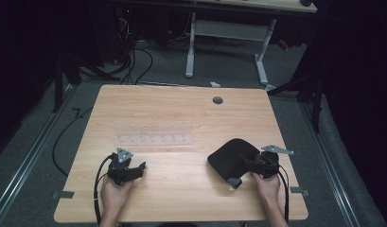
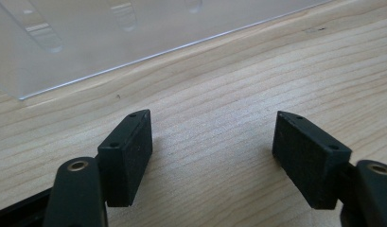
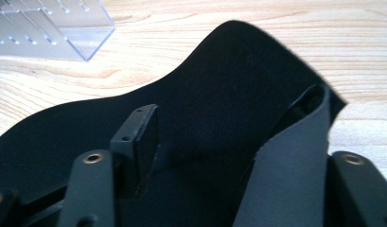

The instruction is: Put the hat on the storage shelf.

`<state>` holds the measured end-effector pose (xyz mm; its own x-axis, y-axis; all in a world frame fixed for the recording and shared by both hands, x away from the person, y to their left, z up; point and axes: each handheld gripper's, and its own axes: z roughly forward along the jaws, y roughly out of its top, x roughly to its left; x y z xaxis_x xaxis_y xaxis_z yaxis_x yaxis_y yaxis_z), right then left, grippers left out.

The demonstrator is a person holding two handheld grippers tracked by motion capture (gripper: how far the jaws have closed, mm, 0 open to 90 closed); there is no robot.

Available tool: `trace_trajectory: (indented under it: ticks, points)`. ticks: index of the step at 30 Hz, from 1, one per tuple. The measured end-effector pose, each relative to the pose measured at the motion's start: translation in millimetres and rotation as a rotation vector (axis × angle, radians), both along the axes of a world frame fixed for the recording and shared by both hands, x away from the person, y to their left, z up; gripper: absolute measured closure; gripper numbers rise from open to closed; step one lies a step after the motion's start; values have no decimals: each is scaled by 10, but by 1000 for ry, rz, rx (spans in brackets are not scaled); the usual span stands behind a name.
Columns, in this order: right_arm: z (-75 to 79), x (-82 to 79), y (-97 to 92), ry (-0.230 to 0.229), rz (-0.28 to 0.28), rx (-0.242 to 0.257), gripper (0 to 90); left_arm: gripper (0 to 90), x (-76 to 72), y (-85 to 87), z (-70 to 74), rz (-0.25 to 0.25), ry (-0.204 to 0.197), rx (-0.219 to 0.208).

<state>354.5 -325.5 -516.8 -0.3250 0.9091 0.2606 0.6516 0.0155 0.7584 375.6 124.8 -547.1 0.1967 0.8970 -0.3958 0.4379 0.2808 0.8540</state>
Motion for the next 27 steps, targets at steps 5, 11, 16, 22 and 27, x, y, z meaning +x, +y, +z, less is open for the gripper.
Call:
trace_trajectory:
  ticks: [5,11,16,22,27]
  points:
    - [-51,-28,12,-8,12,-5,483,299,0,0,0,0,0,0]
    - [-56,-41,-13,-9,31,12,561,299,0,0,0,0,0,0]
    - [-52,-55,-22,-11,65,8,637,299,0,0,0,0,0,0]
    - [-49,-95,0,-8,119,-14,746,299,0,-1,0,0,0,0]
    - [-44,-120,-3,-7,140,-5,790,299,0,0,0,0,0,1]
